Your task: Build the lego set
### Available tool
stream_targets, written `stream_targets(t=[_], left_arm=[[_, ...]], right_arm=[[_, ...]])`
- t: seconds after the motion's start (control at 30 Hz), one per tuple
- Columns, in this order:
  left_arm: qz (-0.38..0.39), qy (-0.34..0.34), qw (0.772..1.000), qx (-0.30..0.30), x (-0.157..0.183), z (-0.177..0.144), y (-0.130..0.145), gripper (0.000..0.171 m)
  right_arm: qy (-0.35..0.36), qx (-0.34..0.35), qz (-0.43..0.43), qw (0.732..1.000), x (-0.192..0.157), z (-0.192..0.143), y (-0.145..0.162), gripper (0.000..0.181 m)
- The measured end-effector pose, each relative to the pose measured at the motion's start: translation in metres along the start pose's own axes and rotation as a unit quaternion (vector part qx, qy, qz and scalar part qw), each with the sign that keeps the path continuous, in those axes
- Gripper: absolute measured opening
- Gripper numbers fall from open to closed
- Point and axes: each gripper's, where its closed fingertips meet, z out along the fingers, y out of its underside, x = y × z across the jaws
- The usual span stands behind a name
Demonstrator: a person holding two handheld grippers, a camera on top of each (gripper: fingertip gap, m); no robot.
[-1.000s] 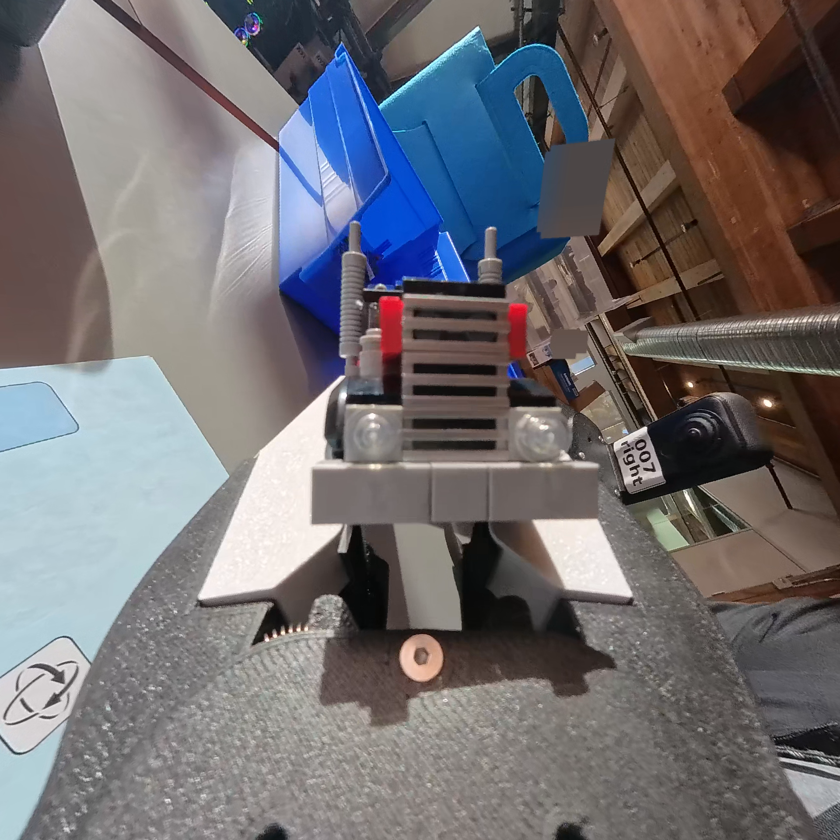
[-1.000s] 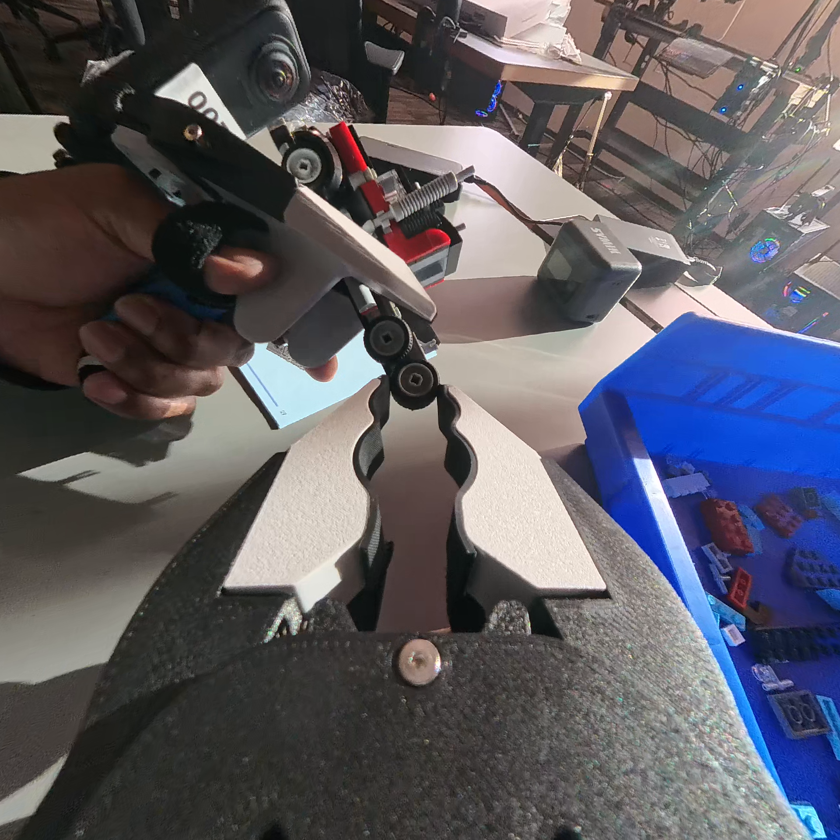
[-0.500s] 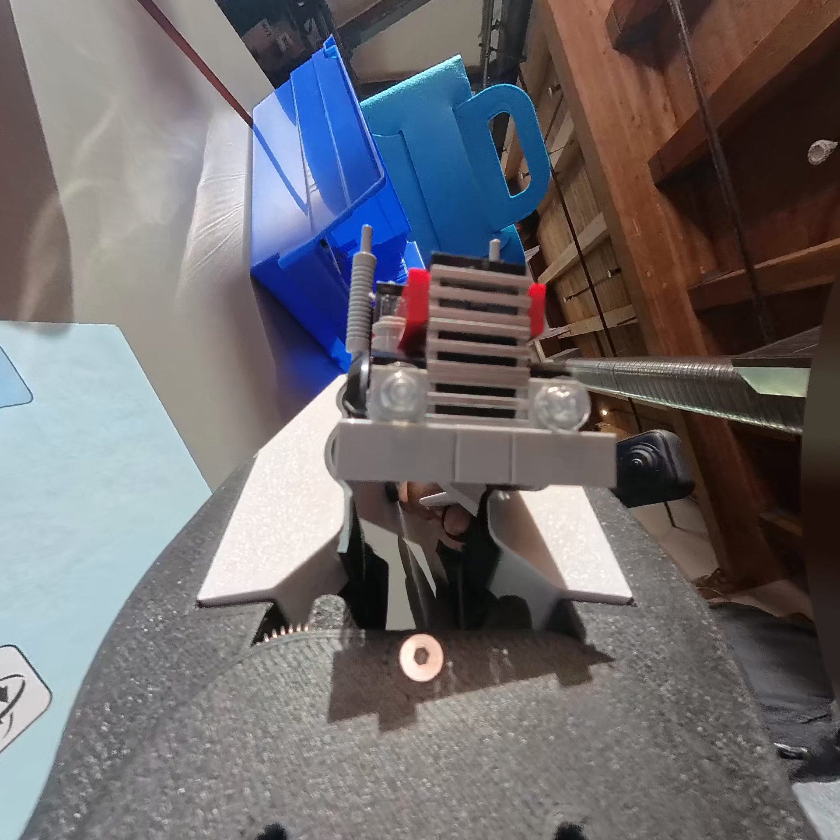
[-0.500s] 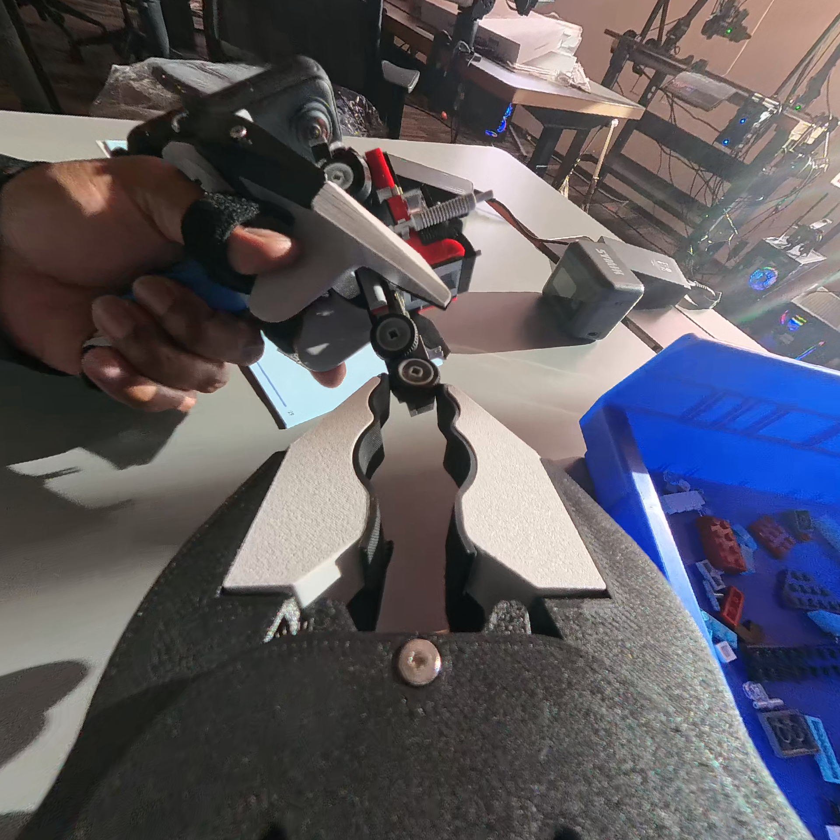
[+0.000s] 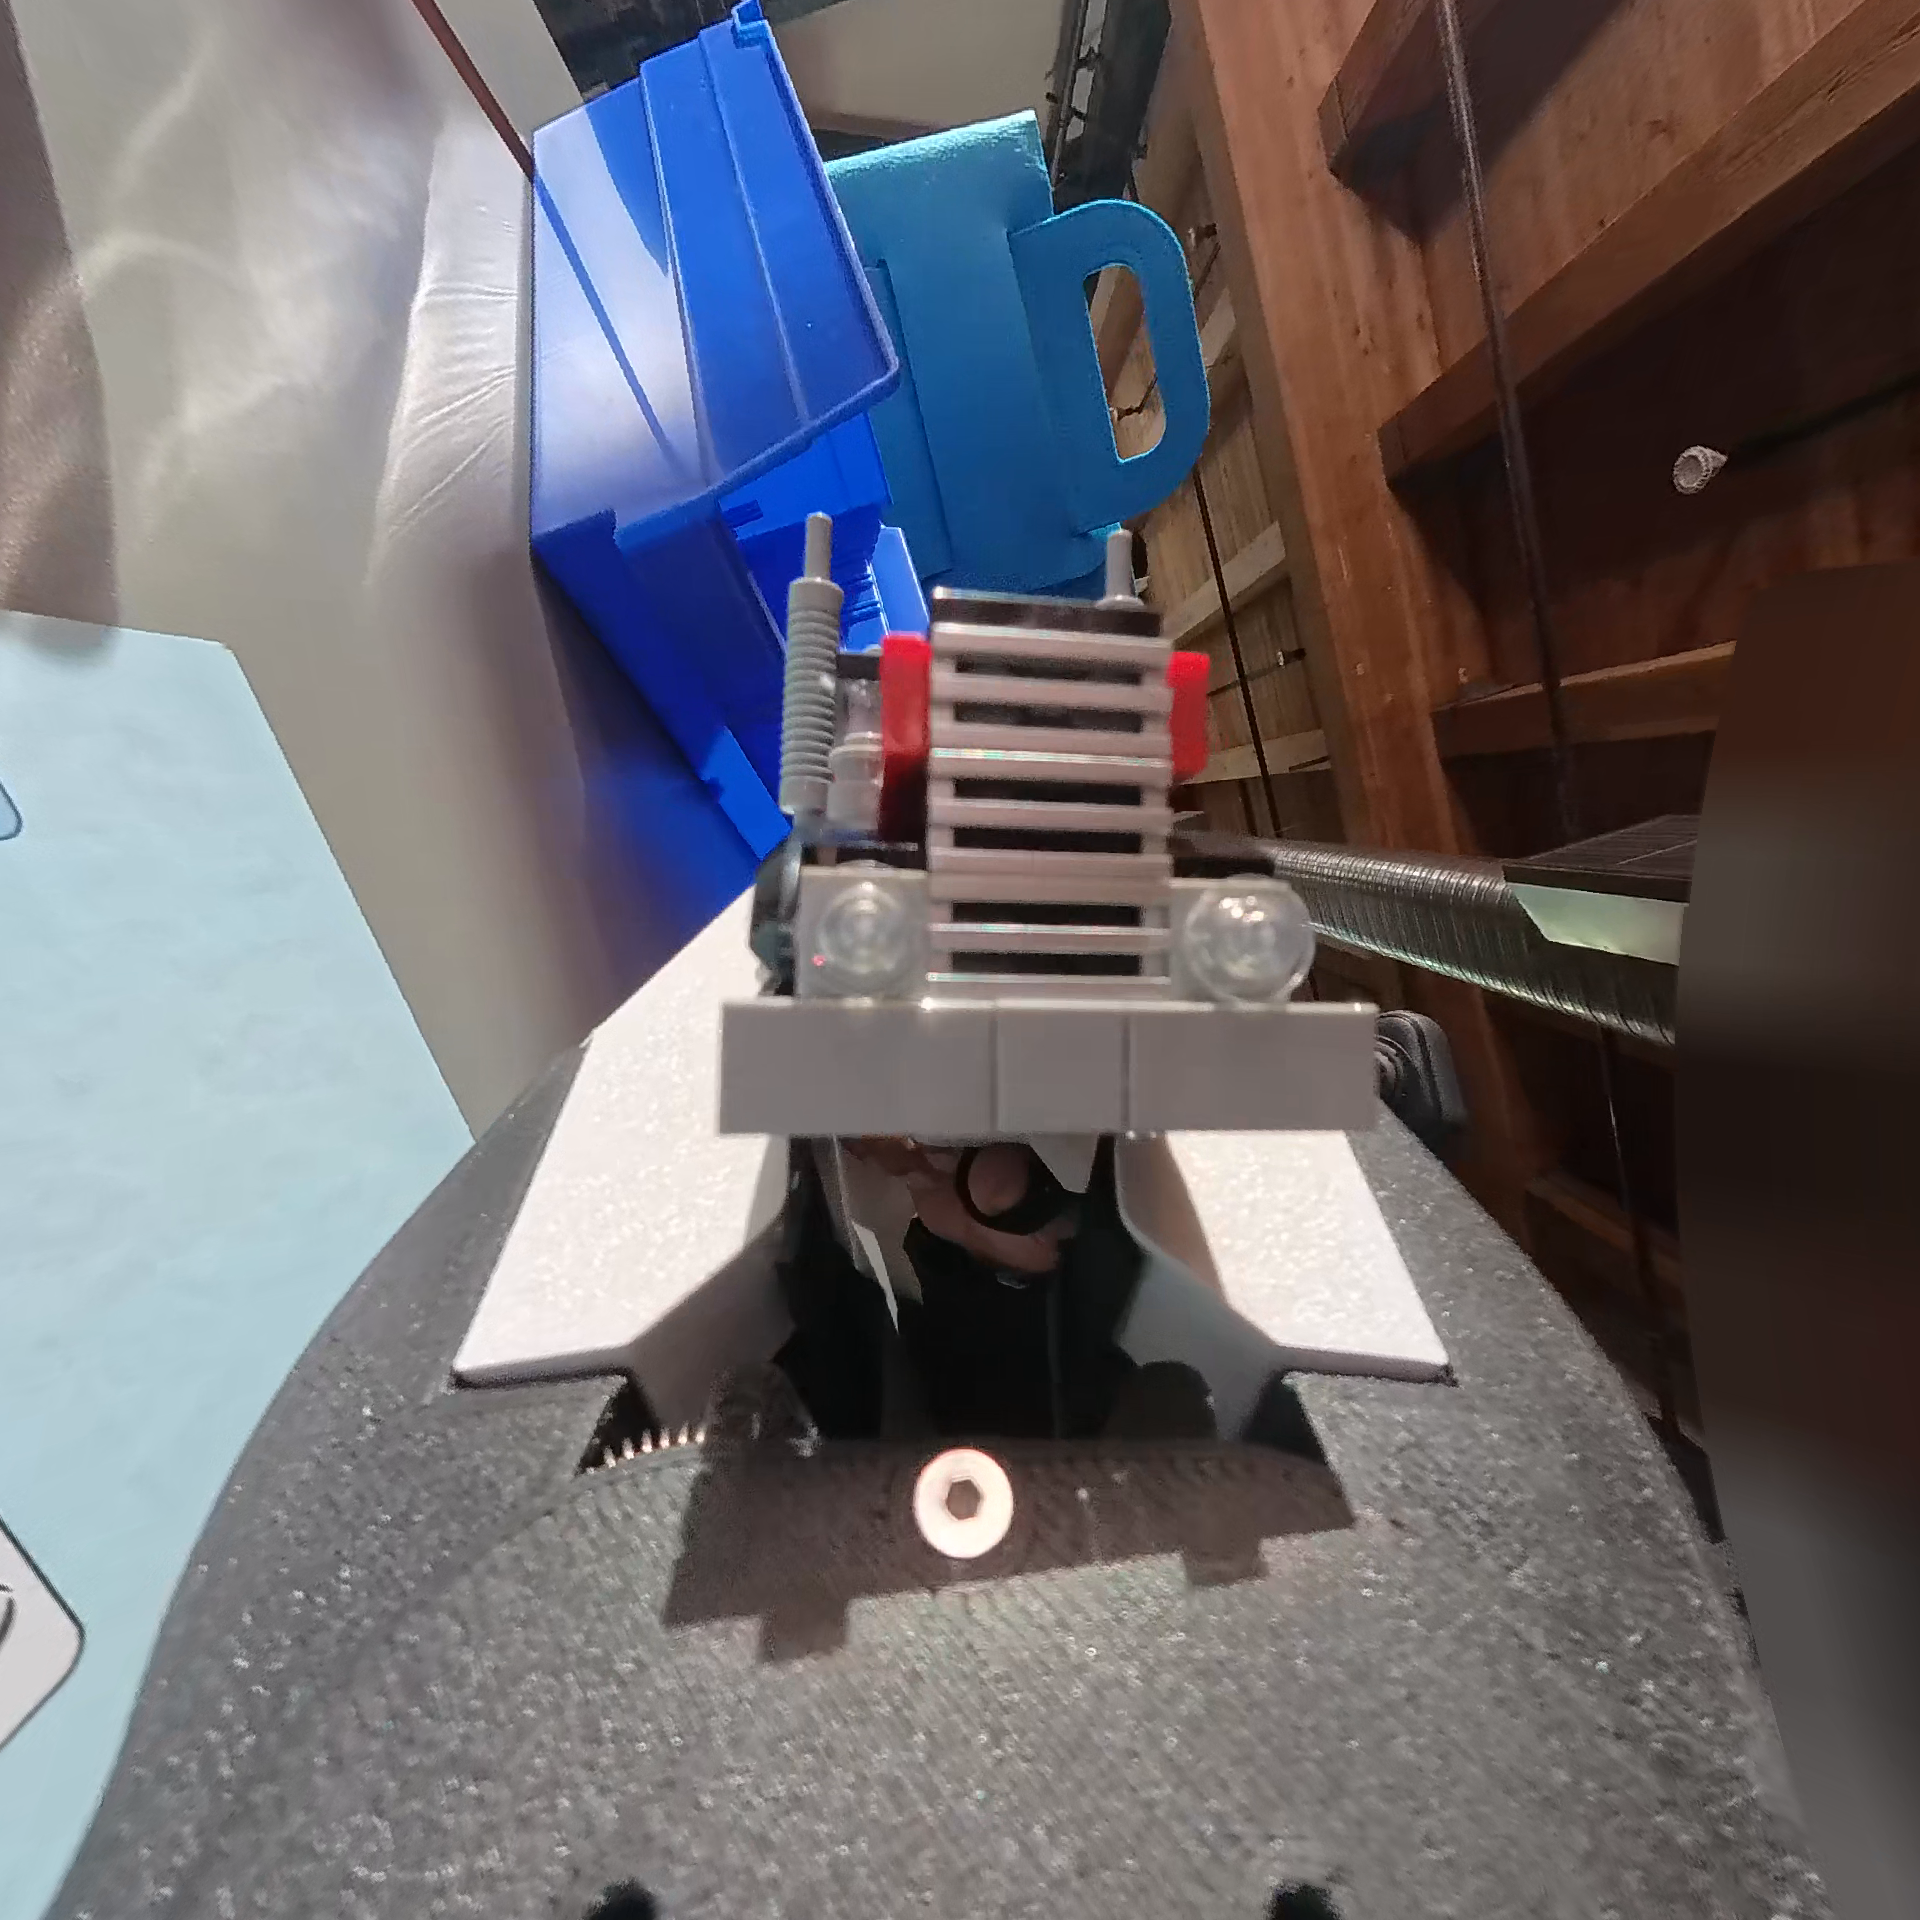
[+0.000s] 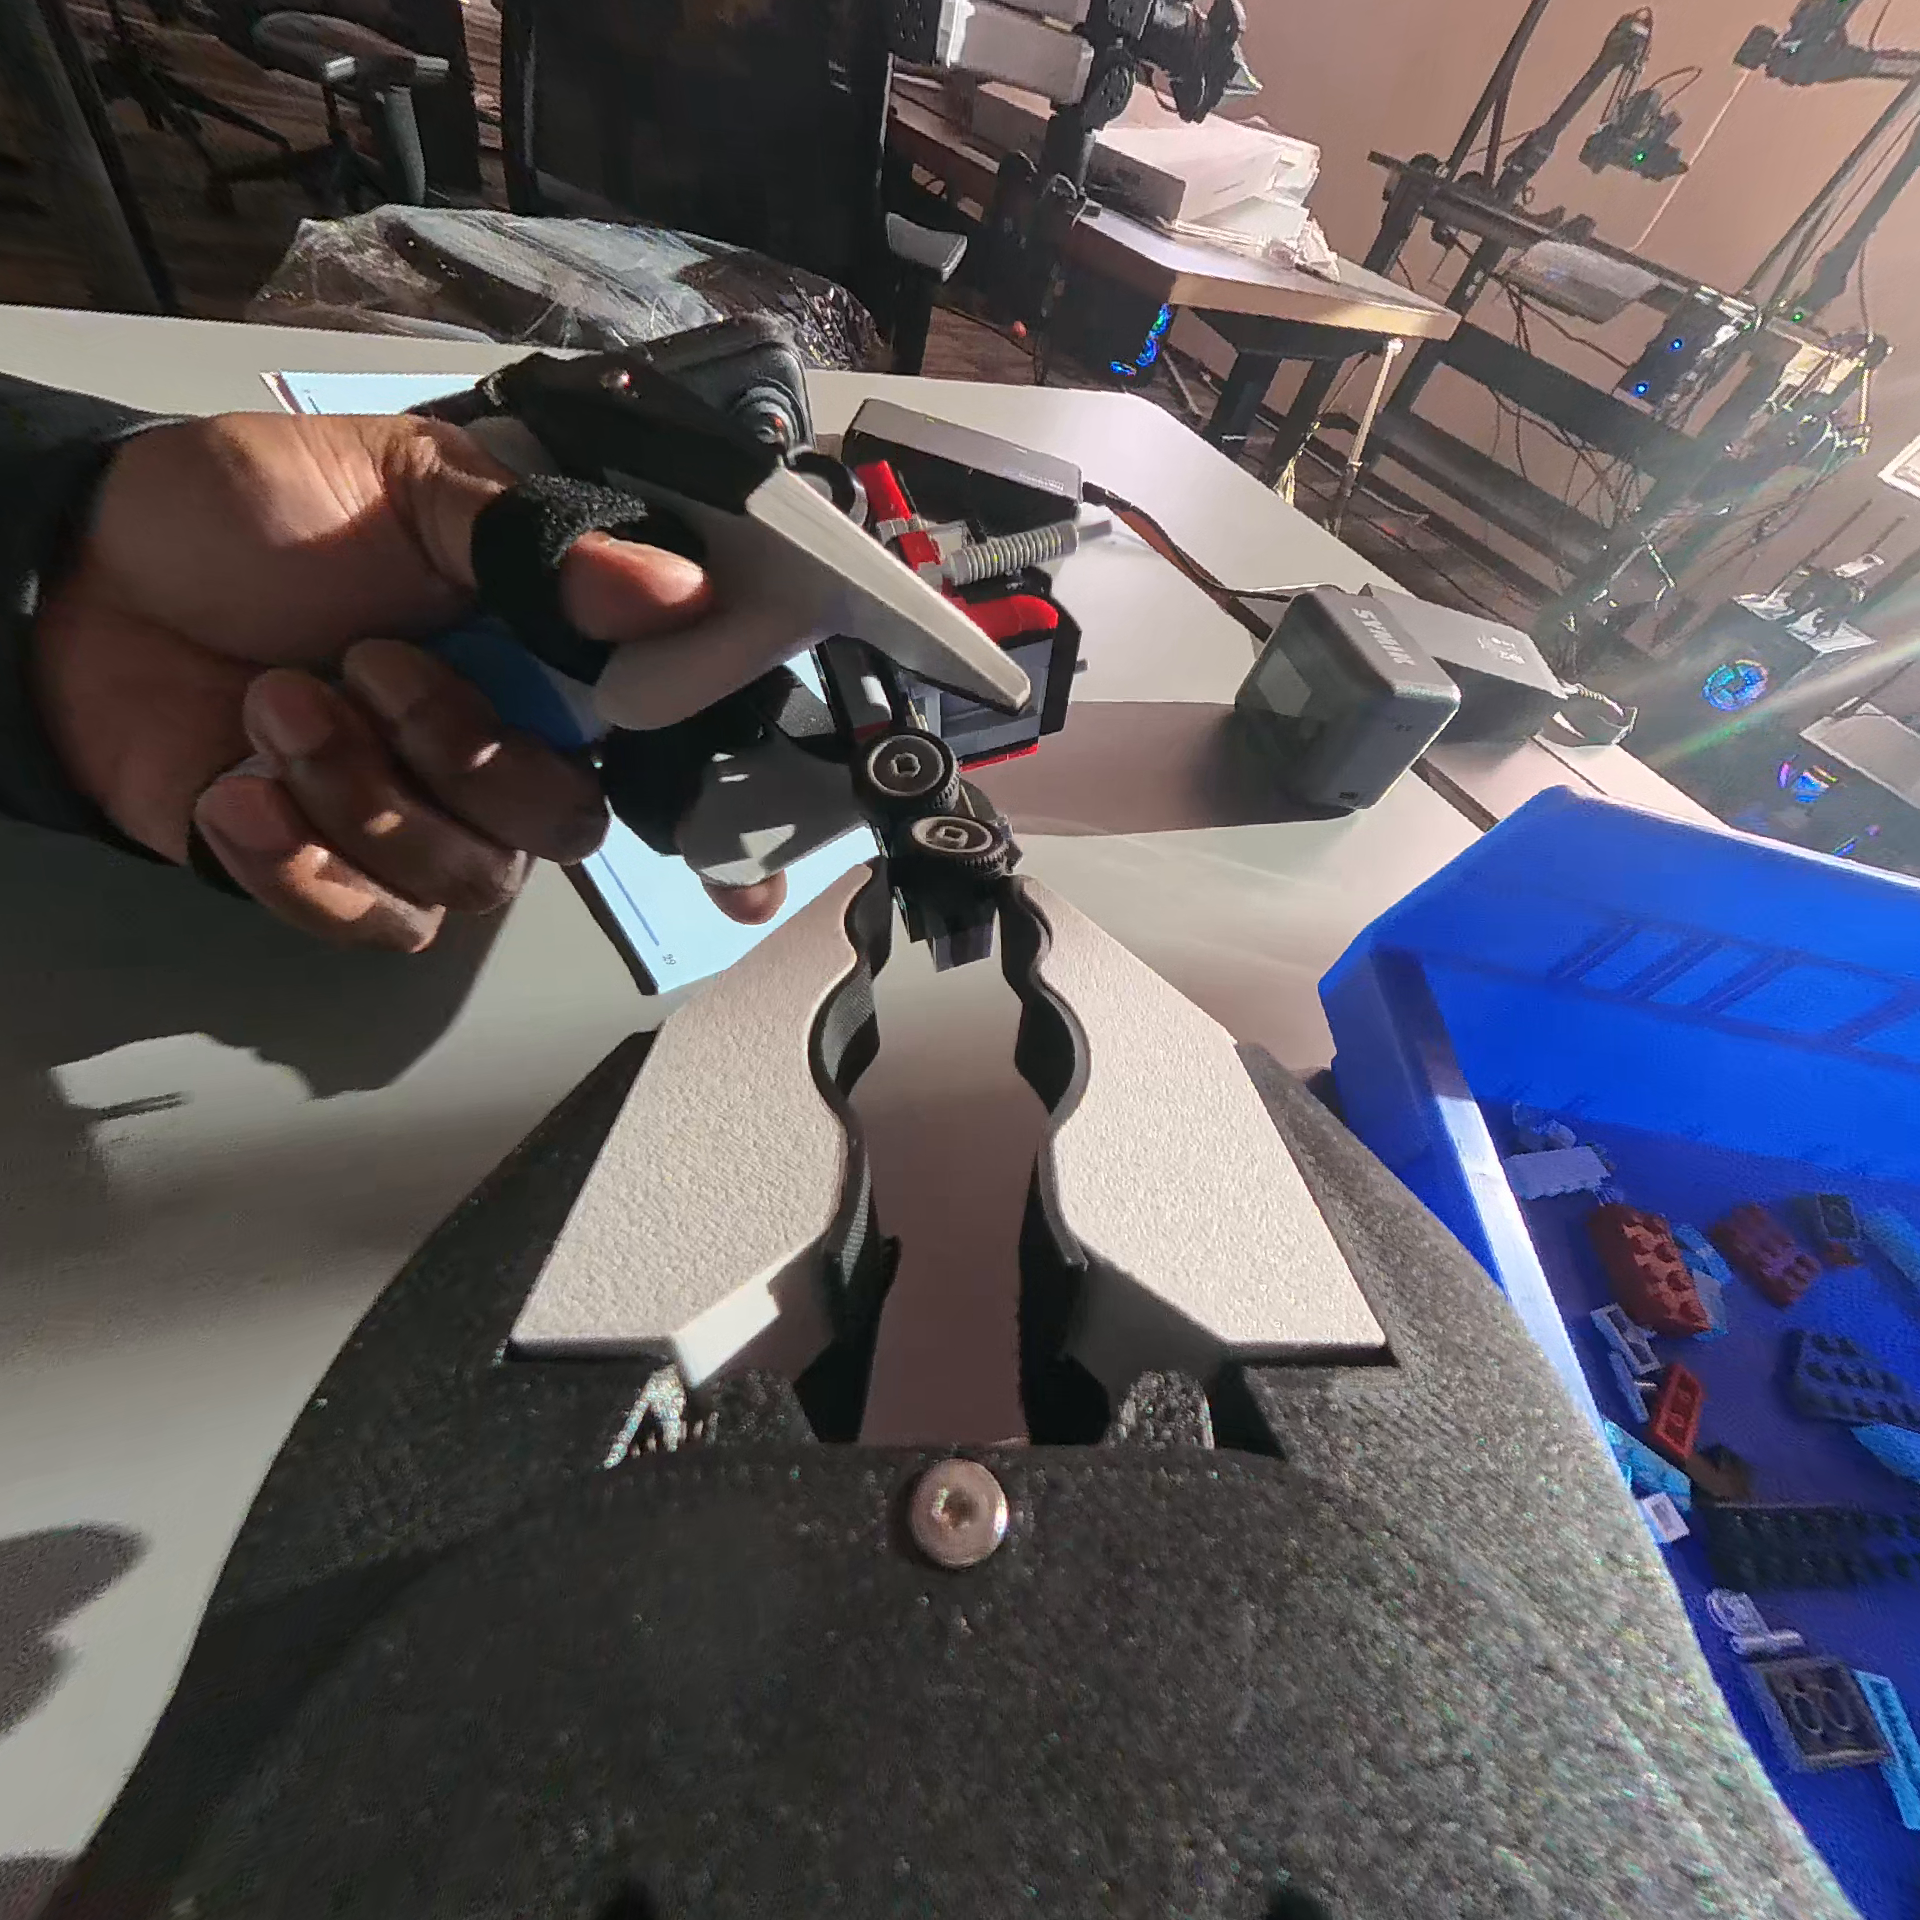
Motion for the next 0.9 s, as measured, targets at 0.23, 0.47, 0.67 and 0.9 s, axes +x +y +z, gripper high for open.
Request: stream_targets(t=[0.23,0.47,0.67,0.9], left_arm=[[0.070,-0.095,0.993,-0.004,-0.017,-0.006,-0.005,0.052],[0.081,-0.107,0.991,0.009,-0.018,-0.012,-0.015,0.051],[0.074,-0.102,0.992,0.003,-0.018,-0.011,-0.014,0.051],[0.067,-0.103,0.992,-0.003,-0.021,-0.011,-0.012,0.052]], right_arm=[[-0.013,-0.074,0.039,0.996,-0.001,0.002,0.021,0.024],[-0.063,-0.250,0.044,0.965,-0.028,0.002,0.078,0.024],[-0.079,-0.258,0.051,0.962,-0.032,-0.002,0.078,0.027],[-0.085,-0.241,0.064,0.965,-0.031,-0.004,0.071,0.033]])
